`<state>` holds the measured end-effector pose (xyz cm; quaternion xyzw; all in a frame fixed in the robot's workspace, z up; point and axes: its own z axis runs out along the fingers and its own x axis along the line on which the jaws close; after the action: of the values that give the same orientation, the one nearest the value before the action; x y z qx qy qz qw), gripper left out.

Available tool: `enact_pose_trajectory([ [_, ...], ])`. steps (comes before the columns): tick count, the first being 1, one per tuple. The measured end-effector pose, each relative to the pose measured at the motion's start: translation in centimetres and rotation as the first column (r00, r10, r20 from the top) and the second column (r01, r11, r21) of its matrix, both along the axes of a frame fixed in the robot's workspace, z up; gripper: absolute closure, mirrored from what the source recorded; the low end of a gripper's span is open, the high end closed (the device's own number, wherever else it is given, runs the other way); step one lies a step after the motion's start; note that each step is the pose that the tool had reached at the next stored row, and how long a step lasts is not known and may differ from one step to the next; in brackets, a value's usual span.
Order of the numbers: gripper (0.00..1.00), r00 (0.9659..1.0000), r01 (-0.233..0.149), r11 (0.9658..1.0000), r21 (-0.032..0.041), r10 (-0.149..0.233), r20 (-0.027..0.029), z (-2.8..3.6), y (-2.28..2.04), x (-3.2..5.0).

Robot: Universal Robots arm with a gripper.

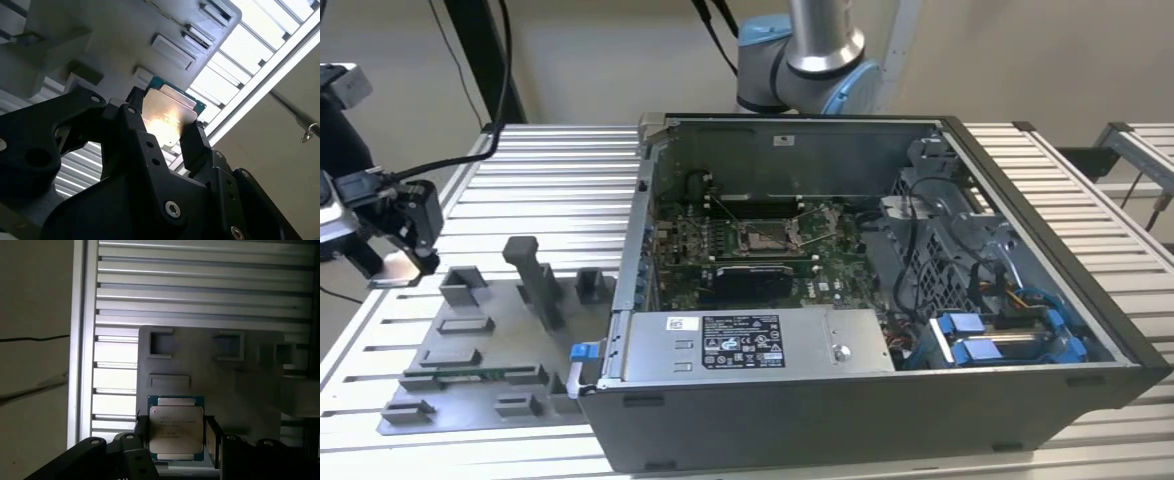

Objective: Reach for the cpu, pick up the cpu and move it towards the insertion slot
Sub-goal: 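Pick up the cpu and move it towards the insertion slot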

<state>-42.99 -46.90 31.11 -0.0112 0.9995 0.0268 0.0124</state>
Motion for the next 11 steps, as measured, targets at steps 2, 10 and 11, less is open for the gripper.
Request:
enact_pose_trajectory([
  [2, 1.00, 1.0000, 0.000, 1.0000, -0.0001, 0.000, -0.0001, 0.41, 0.00, 0.00],
  [10, 1.00, 1.0000, 0.000, 1.0000, -0.0001, 0.000, -0.0001, 2.11, 0.00, 0.00],
  [11, 1.00, 1.0000, 0.000, 1.0000, -0.0001, 0.000, 0.0000, 2.39, 0.00, 0.00],
])
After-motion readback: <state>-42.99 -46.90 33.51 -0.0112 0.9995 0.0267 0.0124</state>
